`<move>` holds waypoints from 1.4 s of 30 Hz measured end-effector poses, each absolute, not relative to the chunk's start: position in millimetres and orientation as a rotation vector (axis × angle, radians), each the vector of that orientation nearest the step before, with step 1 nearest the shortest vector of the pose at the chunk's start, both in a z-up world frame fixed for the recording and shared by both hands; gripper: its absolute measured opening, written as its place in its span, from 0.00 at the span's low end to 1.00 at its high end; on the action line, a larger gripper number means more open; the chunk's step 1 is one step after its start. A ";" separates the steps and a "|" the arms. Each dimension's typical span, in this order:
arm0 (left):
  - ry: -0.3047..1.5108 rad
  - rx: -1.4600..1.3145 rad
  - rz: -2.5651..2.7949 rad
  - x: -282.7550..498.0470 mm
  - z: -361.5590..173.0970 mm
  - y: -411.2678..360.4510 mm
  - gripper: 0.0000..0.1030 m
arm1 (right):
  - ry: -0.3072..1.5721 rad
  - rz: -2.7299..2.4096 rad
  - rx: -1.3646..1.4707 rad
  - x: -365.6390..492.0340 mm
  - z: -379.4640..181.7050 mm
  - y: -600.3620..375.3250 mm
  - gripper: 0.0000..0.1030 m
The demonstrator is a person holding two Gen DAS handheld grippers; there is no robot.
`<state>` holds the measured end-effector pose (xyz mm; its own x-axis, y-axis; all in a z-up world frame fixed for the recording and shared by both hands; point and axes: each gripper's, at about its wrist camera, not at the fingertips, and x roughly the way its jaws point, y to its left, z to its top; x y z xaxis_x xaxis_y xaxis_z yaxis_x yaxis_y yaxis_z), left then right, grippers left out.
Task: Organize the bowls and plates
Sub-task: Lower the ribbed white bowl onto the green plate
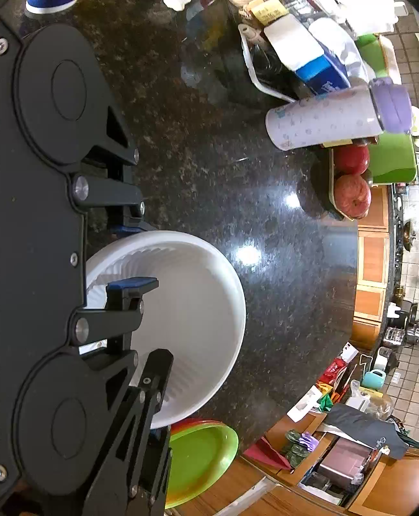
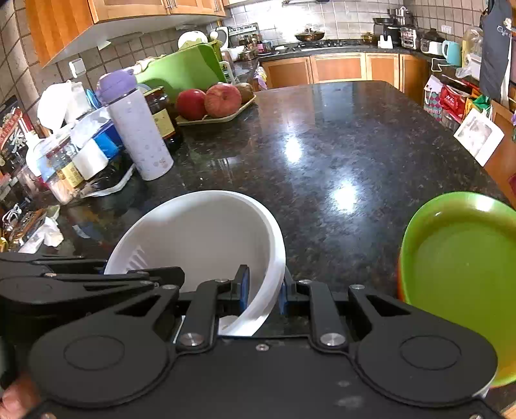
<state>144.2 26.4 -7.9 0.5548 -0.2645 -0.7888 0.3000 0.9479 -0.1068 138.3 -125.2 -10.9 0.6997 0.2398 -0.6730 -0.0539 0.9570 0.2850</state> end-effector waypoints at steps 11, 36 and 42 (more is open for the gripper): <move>0.852 0.063 -0.360 127.2 13.1 10.3 0.31 | 0.687 0.163 0.272 115.2 11.2 -147.7 0.20; 0.894 0.096 -0.431 122.1 8.7 -151.3 0.32 | 0.701 0.061 0.305 86.0 -0.8 -324.1 0.20; 0.922 0.086 -0.392 126.3 1.4 -168.4 0.32 | 0.741 0.103 0.316 101.3 -12.8 -339.4 0.20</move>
